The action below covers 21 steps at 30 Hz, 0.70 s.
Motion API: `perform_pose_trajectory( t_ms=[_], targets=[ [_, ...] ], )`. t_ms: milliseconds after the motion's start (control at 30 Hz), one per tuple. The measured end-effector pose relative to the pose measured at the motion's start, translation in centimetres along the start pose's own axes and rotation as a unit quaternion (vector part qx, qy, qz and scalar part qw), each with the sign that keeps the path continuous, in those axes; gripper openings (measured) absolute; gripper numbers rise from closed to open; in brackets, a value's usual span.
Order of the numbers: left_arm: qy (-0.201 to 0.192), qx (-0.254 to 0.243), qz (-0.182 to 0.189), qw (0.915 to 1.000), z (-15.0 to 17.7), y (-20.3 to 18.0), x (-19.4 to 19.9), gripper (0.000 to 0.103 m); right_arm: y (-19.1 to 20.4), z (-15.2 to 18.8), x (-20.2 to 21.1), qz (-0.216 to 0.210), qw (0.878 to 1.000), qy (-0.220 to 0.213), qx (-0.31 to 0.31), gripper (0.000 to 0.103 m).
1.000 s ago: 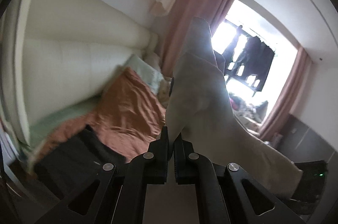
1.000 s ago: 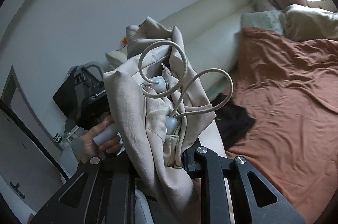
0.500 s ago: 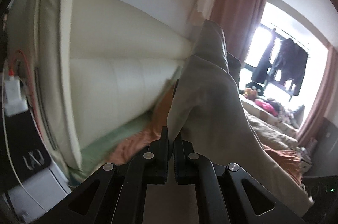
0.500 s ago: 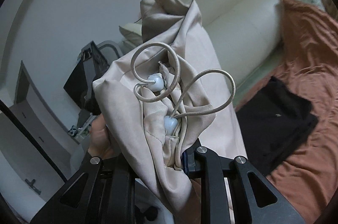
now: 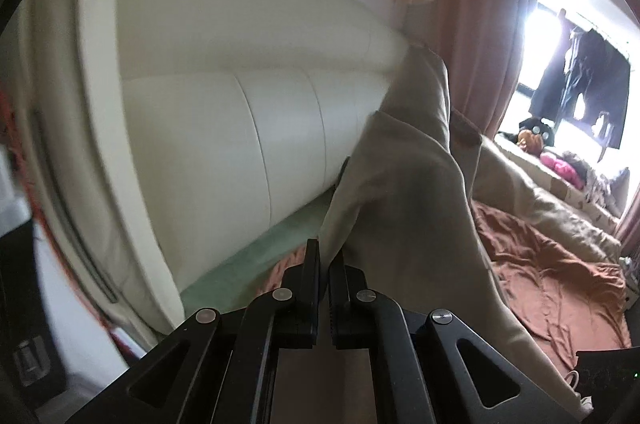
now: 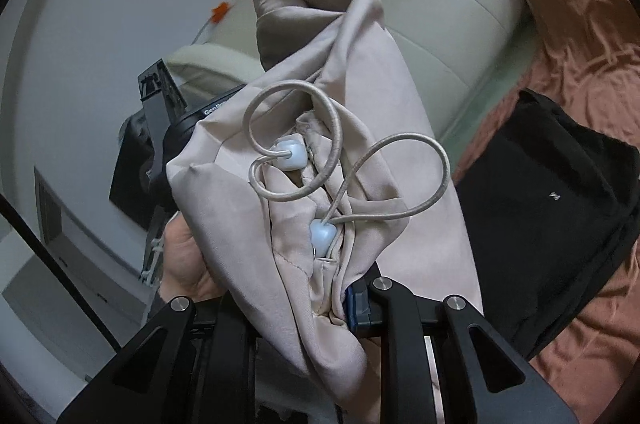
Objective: Fold large clothes
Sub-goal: 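Lower the jacket onto the black garment by the headboard with both grippers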
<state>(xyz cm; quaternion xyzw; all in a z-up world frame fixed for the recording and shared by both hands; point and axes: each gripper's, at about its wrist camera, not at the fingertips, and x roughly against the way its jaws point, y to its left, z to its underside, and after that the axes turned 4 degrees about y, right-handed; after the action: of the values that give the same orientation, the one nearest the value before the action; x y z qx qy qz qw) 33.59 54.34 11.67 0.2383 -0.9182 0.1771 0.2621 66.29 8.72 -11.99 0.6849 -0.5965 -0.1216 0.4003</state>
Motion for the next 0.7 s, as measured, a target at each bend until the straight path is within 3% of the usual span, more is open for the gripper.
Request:
perform_pose_trajectory(
  t_ms=[200,400,533,700],
  targets=[
    [0.028,-0.013,-0.006,0.9995,-0.8,-1.5,-5.8,0.002,-5.1,-3.0,2.9,-0.004,1.0,-0.019,-0.014,0.017],
    [0.078,-0.038,-0.005,0.9962,-0.2,-3.1,-13.0,0.004,-10.0,-2.8,5.2,0.018,0.998,-0.04,-0.05,0.017],
    [0.121,-0.053,-0.05,0.9899,1.7,-2.6,-16.7,0.008,-14.4,-0.9,5.5,0.077,0.992,-0.046,-0.089,0.017],
    [0.143,-0.051,-0.054,0.987,4.7,-0.1,-15.3,0.008,-19.4,1.2,4.2,0.106,0.982,-0.033,-0.154,0.017]
  ],
)
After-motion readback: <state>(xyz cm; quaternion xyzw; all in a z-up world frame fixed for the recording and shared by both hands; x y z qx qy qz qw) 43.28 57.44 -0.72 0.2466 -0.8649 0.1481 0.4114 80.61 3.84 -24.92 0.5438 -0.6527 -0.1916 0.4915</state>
